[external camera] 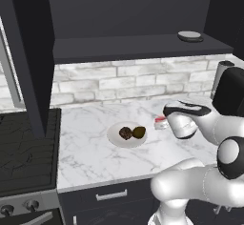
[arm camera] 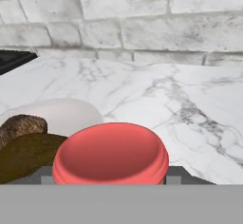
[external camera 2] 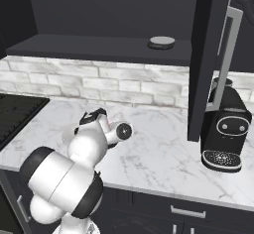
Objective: Pick the avocado and bread from the counter and place them on the plate. Then pick the jam from the cabinet and place it next to the plate. Lastly close the cabinet door.
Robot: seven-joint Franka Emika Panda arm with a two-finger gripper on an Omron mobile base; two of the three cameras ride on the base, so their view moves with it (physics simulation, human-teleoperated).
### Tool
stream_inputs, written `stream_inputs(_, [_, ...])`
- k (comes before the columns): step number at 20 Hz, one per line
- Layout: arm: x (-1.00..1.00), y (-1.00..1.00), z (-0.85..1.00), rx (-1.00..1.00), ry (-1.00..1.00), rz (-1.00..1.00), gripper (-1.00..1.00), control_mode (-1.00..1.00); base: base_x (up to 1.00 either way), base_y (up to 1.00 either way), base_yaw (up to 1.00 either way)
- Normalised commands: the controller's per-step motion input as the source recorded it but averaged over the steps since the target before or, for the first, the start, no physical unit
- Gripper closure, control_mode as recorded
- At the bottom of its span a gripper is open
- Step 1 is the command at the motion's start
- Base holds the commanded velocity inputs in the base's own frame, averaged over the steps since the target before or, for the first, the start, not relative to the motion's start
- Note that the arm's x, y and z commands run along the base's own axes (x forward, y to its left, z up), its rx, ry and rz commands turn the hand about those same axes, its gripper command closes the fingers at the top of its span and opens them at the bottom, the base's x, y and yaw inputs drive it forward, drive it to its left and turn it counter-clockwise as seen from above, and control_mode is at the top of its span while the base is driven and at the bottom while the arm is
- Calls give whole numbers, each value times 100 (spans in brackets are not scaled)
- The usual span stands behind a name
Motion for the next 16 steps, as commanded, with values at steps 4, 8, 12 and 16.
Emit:
stream_inputs(4, [15,3,-16,1,0,0,100,-100,0,0,0])
stream_inputs(8, [0,0,-6,0,0,0,100,-100,0,0,0])
stream_inputs(12, [0,0,-23,0,0,0,100,-100,0,0,0])
stream_inputs(16, [7,0,-13,0,0,0,100,-100,0,0,0])
